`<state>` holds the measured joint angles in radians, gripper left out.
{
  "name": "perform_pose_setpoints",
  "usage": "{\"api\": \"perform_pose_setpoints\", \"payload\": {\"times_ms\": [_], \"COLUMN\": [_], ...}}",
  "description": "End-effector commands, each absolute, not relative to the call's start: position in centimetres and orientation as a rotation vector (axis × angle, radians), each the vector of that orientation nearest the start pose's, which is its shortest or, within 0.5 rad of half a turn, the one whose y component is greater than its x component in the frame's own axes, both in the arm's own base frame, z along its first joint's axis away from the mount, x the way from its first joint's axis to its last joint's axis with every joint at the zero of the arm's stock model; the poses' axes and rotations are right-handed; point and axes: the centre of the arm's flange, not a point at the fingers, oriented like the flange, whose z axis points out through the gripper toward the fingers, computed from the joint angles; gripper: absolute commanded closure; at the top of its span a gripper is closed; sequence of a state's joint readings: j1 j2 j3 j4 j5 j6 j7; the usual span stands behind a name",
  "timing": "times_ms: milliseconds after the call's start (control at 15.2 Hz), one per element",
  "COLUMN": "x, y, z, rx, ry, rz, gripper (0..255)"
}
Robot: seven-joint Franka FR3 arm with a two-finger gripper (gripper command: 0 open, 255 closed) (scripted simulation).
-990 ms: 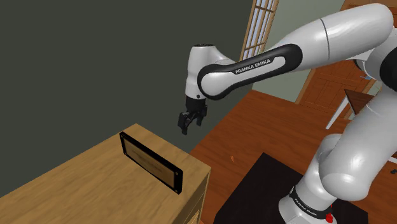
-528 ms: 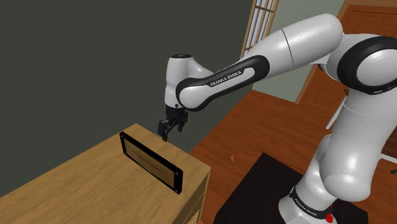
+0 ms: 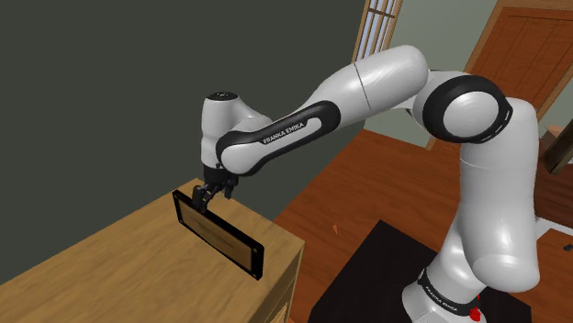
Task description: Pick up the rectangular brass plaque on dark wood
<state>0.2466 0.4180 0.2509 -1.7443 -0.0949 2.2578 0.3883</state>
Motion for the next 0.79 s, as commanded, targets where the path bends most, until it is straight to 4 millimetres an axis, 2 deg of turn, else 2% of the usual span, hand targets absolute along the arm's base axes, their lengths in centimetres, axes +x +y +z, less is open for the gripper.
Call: {"api": "perform_pose_setpoints", "payload": {"times_ms": [0,66,132,594,726], "x": [60.9,61.6,61.6,61.6,61.6], "y": [32.1,33.1,33.1,33.1,33.1], "z": [34.1,33.7,33.7,29.7,29.7], "rx": [-3.058,-3.056,-3.056,-3.056,-3.056], "ry": [-0.234,-0.245,-0.245,-0.245,-0.245], "rz": [-0.155,-0.163,-0.164,-0.164,-0.164], "gripper": [0,0,0,0,0]}}
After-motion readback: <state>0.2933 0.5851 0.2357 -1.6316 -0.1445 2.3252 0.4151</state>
